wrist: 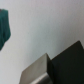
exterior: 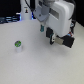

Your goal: Open the kcup holder, insert the kcup into the holder, and close the kcup holder

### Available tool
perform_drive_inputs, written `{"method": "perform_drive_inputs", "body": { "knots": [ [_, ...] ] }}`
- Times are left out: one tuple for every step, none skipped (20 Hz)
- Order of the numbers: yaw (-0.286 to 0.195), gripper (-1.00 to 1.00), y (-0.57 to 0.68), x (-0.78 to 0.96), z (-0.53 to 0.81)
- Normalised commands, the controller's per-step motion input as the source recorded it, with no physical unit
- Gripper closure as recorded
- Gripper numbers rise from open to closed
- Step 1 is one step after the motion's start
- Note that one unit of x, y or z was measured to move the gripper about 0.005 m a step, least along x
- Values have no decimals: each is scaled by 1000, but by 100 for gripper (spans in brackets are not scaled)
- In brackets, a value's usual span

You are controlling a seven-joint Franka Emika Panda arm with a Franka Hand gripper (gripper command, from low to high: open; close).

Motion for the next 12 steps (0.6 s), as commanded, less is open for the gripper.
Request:
{"method": "perform_drive_inputs", "body": {
  "knots": [
    [-221, -100, -420, -349, 0],
    [-213, -100, -449, -337, 0],
    [-209, -100, -466, -329, 0],
    [-207, -100, -480, -317, 0],
    [-204, -100, -486, -314, 0],
    [-200, -100, -500, -311, 0],
    [-198, -100, -506, -311, -3],
    [-194, -100, -523, -311, -23],
    [-192, -100, -526, -317, -20],
    [-192, -100, -529, -317, -20],
    [-191, -100, -534, -317, -26],
    [-189, -100, -540, -314, -63]
  ]
}}
